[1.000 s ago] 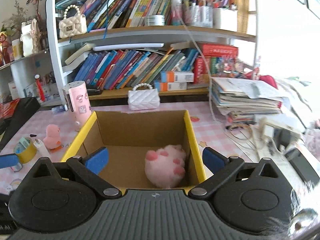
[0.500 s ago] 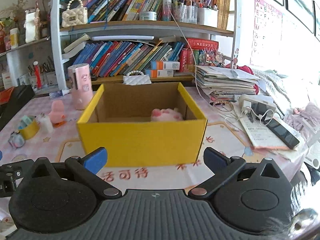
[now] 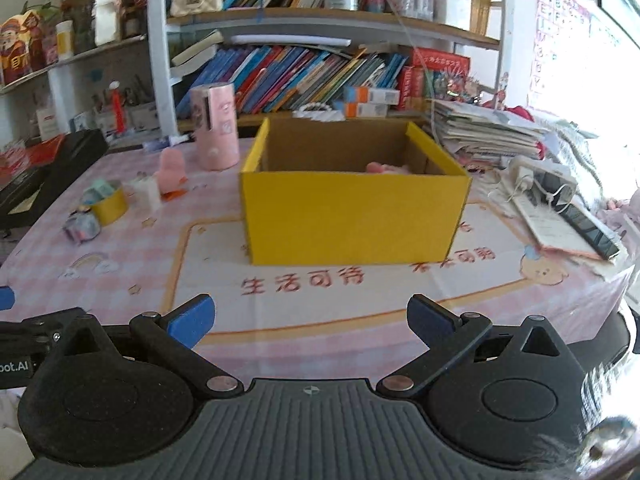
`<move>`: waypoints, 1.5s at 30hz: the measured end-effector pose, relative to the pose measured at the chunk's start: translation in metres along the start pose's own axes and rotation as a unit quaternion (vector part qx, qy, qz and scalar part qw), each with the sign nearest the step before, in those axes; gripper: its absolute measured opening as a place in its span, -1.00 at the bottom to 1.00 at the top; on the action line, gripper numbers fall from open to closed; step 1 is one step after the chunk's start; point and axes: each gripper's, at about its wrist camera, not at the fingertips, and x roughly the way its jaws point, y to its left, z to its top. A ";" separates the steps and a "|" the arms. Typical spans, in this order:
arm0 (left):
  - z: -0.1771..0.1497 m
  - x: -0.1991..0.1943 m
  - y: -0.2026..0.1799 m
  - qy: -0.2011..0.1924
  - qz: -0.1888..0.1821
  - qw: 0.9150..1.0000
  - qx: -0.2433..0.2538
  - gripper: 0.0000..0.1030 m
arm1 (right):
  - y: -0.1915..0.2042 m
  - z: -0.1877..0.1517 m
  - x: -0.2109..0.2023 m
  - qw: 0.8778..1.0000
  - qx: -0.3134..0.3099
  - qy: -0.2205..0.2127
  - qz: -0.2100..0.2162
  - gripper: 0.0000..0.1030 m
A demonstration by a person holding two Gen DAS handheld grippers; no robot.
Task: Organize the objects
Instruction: 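Withdraw both tools from the yellow box back over the table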
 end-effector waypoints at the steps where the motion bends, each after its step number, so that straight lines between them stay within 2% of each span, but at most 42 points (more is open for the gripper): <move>1: -0.001 -0.001 0.002 0.000 0.001 1.000 -0.001 0.86 | 0.003 -0.001 -0.001 1.000 0.000 0.001 0.003 1.00; 17: -0.013 -0.020 0.044 -0.004 0.023 0.999 -0.025 0.86 | 0.052 -0.003 -0.007 0.998 -0.025 0.008 0.052 1.00; 27: -0.015 -0.024 0.063 -0.009 0.031 0.999 -0.040 0.86 | 0.074 -0.001 -0.009 0.997 -0.045 0.005 0.067 1.00; 36: -0.016 -0.015 0.071 -0.002 0.033 0.998 -0.048 0.86 | 0.089 0.001 0.001 0.995 -0.058 0.011 0.076 1.00; 45: -0.007 0.004 0.088 0.003 0.050 0.997 -0.064 0.86 | 0.104 0.013 0.024 0.993 -0.073 0.013 0.092 0.99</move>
